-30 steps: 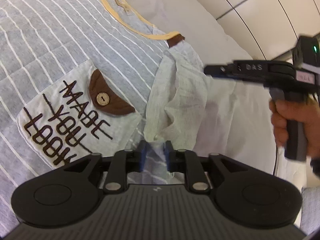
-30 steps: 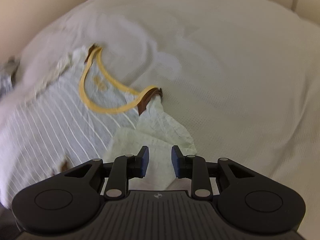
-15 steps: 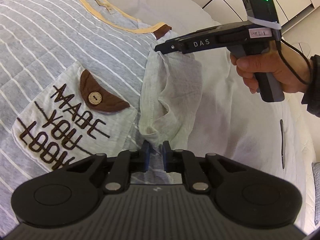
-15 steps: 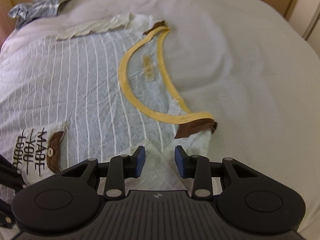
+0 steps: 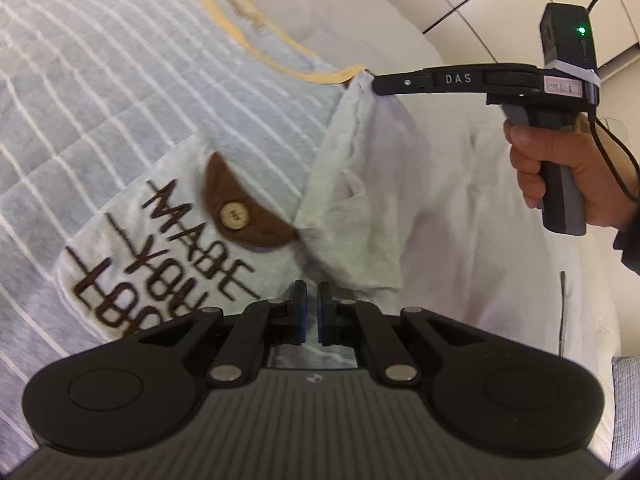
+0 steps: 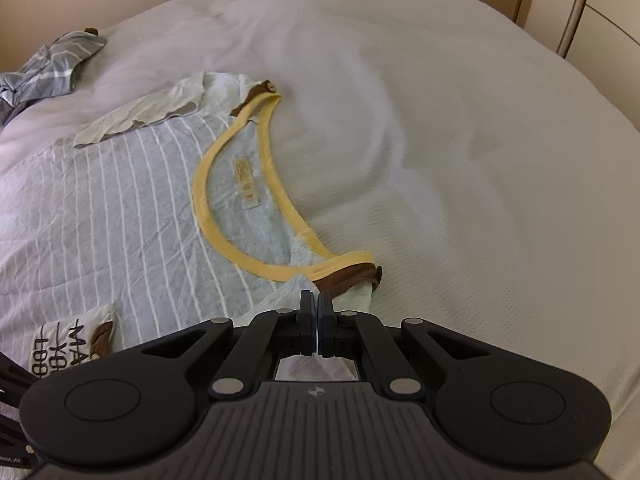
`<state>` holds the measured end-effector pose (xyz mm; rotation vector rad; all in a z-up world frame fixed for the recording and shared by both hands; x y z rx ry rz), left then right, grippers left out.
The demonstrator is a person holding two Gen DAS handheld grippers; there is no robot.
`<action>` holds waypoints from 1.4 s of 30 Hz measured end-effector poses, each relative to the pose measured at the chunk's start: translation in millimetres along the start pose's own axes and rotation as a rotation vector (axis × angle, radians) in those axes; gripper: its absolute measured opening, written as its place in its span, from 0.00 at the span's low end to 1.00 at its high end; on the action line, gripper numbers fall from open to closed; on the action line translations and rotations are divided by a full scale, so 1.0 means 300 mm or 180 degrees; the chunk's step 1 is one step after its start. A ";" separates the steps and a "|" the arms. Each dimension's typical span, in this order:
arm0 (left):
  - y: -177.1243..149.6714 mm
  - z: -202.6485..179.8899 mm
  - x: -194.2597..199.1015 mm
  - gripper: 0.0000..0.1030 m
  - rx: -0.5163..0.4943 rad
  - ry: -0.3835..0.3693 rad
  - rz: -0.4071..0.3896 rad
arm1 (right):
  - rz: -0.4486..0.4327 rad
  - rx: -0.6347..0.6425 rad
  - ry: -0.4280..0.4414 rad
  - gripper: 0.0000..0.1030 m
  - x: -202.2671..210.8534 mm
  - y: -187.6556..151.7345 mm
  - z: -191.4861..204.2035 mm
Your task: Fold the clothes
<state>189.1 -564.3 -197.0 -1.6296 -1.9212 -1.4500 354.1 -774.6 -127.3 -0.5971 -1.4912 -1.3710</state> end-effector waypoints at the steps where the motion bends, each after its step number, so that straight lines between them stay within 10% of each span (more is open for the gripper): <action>1: 0.000 -0.001 0.003 0.02 -0.0017 0.0005 0.0007 | -0.0037 -0.0048 -0.0018 0.00 0.007 0.002 -0.005; 10: 0.030 -0.002 0.008 0.23 0.0093 -0.0148 -0.0129 | -0.0341 -0.0464 -0.0120 0.15 0.088 -0.001 -0.042; 25: 0.030 0.051 -0.012 0.02 0.0518 -0.0357 -0.0094 | 0.0244 -0.0468 -0.0163 0.15 0.093 -0.327 0.001; 35: 0.056 0.075 0.004 0.03 0.0605 -0.0288 -0.0254 | -0.0242 -0.0269 -0.0224 0.38 0.150 -0.171 -0.058; 40: 0.026 0.054 0.015 0.07 0.0547 -0.0366 -0.0183 | -0.0131 -0.0179 -0.0153 0.37 0.077 -0.127 -0.082; 42: 0.004 0.040 0.021 0.10 0.0562 -0.0421 -0.0154 | -0.0036 -0.0227 -0.0100 0.19 0.057 -0.127 -0.098</action>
Point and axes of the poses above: each gripper's, at about its wrist camera, not at the fingertips, and x roughly against the way its jaws point, z to its left, y to its top, the point moved 1 cm from there along -x, roughly the way its jaws point, and after that the axes turned 15 degrees about -x, right-handed, at the moved point
